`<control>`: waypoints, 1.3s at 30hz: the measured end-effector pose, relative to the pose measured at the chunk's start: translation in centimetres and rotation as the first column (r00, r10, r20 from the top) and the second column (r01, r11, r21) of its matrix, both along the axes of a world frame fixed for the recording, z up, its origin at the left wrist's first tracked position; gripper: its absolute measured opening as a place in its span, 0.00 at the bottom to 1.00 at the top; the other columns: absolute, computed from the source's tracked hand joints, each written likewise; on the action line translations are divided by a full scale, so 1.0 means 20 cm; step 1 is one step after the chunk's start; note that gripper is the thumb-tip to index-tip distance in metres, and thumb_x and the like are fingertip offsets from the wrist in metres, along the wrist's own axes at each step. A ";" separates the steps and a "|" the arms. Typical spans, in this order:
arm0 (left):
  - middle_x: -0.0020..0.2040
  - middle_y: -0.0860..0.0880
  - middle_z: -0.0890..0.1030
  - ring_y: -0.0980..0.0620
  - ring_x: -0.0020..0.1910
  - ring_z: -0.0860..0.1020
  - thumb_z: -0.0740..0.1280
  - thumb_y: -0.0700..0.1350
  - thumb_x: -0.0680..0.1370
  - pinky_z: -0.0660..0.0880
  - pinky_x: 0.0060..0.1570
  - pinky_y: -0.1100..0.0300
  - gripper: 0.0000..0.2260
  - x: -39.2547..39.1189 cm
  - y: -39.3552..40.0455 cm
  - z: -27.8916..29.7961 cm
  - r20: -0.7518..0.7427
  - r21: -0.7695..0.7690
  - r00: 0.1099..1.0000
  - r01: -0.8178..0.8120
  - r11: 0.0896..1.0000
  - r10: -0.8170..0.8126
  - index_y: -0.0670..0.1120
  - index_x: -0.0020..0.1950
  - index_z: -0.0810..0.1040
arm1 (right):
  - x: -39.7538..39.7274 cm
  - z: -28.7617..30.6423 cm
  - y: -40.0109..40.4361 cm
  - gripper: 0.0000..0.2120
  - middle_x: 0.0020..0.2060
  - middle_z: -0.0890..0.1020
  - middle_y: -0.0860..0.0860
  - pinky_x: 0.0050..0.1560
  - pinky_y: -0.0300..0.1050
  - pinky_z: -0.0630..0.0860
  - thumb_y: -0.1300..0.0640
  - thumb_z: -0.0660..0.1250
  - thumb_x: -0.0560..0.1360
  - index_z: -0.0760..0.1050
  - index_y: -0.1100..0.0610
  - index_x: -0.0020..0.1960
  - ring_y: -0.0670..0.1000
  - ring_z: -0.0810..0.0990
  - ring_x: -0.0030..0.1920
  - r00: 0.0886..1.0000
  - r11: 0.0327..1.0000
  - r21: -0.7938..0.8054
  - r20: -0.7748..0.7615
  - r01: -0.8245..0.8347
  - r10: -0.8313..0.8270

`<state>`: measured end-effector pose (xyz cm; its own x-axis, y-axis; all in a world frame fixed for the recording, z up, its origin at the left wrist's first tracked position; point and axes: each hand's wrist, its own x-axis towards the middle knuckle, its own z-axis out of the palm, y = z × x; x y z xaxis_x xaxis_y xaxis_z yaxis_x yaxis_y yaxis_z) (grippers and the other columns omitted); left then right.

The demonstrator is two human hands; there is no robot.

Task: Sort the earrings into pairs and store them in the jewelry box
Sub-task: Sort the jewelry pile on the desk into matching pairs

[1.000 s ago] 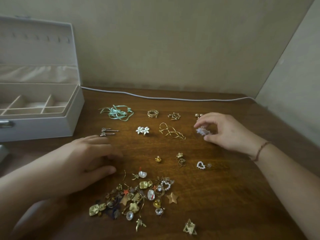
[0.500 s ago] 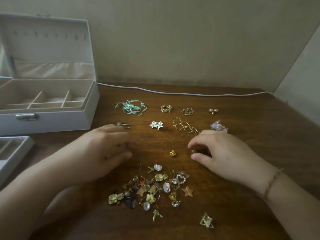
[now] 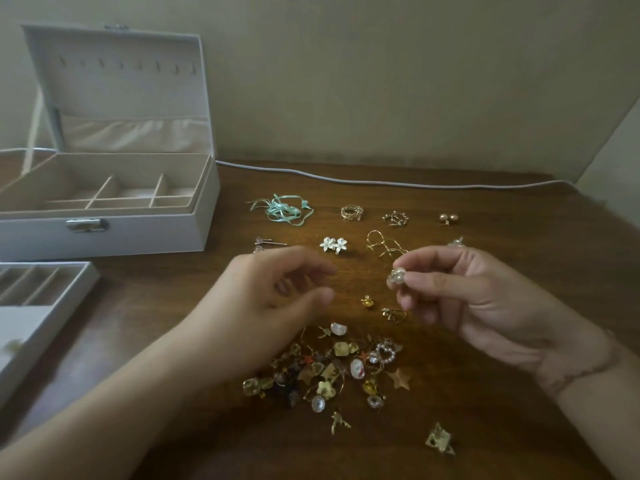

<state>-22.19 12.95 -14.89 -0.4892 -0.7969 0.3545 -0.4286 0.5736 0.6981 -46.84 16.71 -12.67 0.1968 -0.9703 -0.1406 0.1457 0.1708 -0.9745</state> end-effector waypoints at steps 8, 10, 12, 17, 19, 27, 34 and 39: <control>0.43 0.54 0.86 0.56 0.44 0.85 0.72 0.51 0.72 0.81 0.44 0.59 0.12 -0.11 0.09 0.03 -0.269 0.256 0.963 0.090 0.962 -0.018 0.50 0.54 0.83 | 0.17 0.00 0.05 0.07 0.38 0.85 0.56 0.33 0.41 0.75 0.59 0.74 0.64 0.84 0.56 0.43 0.50 0.81 0.35 0.978 0.985 -0.172 -0.206 -0.009 -0.027; 0.40 0.54 0.86 0.57 0.40 0.85 0.73 0.49 0.72 0.79 0.39 0.65 0.09 -0.11 0.09 0.04 -0.286 0.234 0.958 0.061 0.970 0.009 0.50 0.50 0.84 | 0.20 0.00 0.05 0.06 0.37 0.85 0.55 0.33 0.41 0.77 0.58 0.73 0.65 0.84 0.55 0.43 0.50 0.82 0.35 0.957 0.961 -0.275 -0.272 0.022 -0.100; 0.39 0.53 0.86 0.56 0.39 0.85 0.73 0.46 0.71 0.78 0.36 0.66 0.07 -0.10 0.08 0.05 -0.295 0.259 0.955 0.042 0.965 0.037 0.49 0.48 0.85 | 0.21 0.00 0.06 0.06 0.37 0.85 0.53 0.32 0.39 0.77 0.57 0.71 0.68 0.83 0.54 0.44 0.50 0.83 0.35 0.936 0.940 -0.342 -0.326 0.016 -0.134; 0.39 0.46 0.86 0.49 0.40 0.86 0.72 0.47 0.68 0.83 0.38 0.58 0.10 -0.03 0.02 0.07 -0.339 0.451 0.919 -0.027 0.892 0.199 0.45 0.47 0.83 | 0.06 0.07 0.14 0.11 0.41 0.83 0.38 0.42 0.35 0.77 0.39 0.66 0.67 0.80 0.41 0.46 0.42 0.81 0.42 0.539 0.839 -0.372 -0.834 -0.396 -0.116; 0.39 0.45 0.86 0.49 0.39 0.86 0.72 0.45 0.68 0.81 0.36 0.61 0.10 0.03 -0.03 0.09 -0.384 0.514 0.885 -0.032 0.857 0.263 0.44 0.47 0.83 | 0.00 0.11 0.18 0.11 0.43 0.82 0.36 0.42 0.36 0.77 0.38 0.65 0.69 0.79 0.38 0.49 0.41 0.81 0.44 0.391 0.805 -0.224 -0.920 -0.550 0.011; 0.34 0.52 0.84 0.58 0.34 0.83 0.68 0.44 0.75 0.78 0.32 0.69 0.02 0.24 -0.19 0.15 -0.587 0.687 0.630 0.056 0.724 0.509 0.46 0.46 0.79 | 0.07 -0.04 0.10 0.13 0.49 0.76 0.30 0.50 0.26 0.68 0.43 0.64 0.72 0.75 0.36 0.57 0.32 0.71 0.57 0.356 0.783 -0.418 -0.895 -0.460 -0.269; 0.39 0.47 0.86 0.55 0.39 0.85 0.65 0.42 0.80 0.80 0.34 0.67 0.07 0.24 -0.21 0.14 -0.635 0.746 0.494 0.193 0.638 0.593 0.43 0.56 0.75 | 0.02 -0.09 0.05 0.25 0.65 0.63 0.26 0.60 0.23 0.55 0.48 0.63 0.77 0.59 0.32 0.69 0.27 0.55 0.68 0.247 0.824 -0.254 -0.958 -0.507 -0.143; 0.48 0.43 0.86 0.50 0.45 0.86 0.62 0.44 0.81 0.82 0.38 0.63 0.09 0.24 -0.21 0.13 -0.622 0.770 0.515 0.262 0.582 0.590 0.40 0.54 0.78 | -0.06 -0.04 0.07 0.25 0.61 0.66 0.25 0.62 0.31 0.63 0.47 0.67 0.75 0.62 0.28 0.66 0.27 0.61 0.65 0.215 0.819 -0.147 -0.976 -0.554 -0.029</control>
<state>-17.42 8.84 -12.26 -0.1719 -0.9507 -0.2582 0.4994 -0.3100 0.8090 -48.06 18.10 -13.37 0.4672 -0.8812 -0.0723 -0.8469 -0.4225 -0.3229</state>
